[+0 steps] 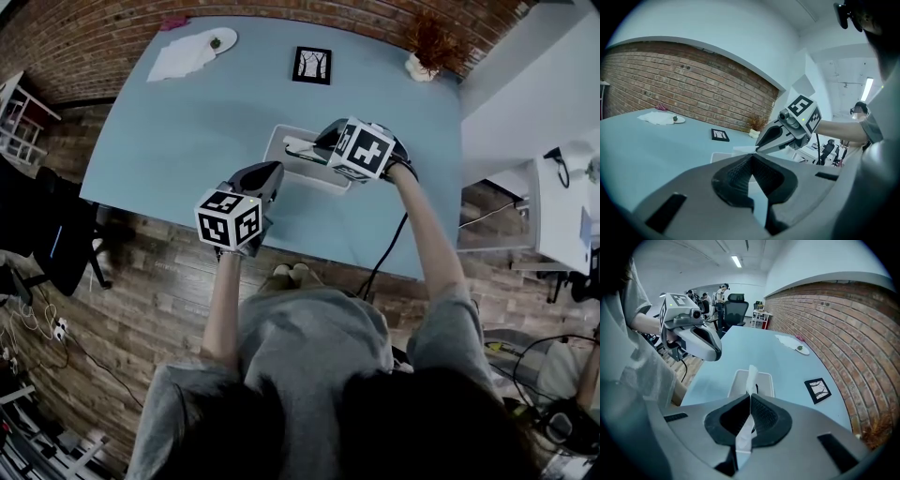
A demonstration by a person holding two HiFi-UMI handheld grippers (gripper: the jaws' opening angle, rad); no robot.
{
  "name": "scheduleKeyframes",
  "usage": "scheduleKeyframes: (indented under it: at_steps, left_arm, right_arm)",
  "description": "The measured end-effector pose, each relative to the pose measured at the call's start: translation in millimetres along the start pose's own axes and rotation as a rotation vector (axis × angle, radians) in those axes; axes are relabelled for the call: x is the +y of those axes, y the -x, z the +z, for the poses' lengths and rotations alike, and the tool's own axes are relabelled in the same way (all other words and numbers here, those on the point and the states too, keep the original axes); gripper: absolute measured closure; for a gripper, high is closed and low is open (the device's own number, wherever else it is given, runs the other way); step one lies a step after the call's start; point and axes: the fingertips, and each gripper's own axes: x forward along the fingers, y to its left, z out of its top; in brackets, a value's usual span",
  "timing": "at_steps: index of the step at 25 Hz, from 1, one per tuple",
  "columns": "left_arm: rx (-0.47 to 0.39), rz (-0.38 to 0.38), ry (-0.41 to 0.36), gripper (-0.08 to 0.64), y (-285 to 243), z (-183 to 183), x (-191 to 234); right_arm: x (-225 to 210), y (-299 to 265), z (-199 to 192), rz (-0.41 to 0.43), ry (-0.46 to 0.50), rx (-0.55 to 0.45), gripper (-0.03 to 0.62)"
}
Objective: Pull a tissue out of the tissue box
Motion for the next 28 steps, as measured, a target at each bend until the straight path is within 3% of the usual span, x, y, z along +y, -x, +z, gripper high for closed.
scheduleKeyframes:
  at_steps: [28]
  left_arm:
    - [-0.027,-0.04,-0.05,0.557,0,16,-11]
  right_arm:
    - [-3,39,-2,-0.102,-0.049,-0.064,0.586]
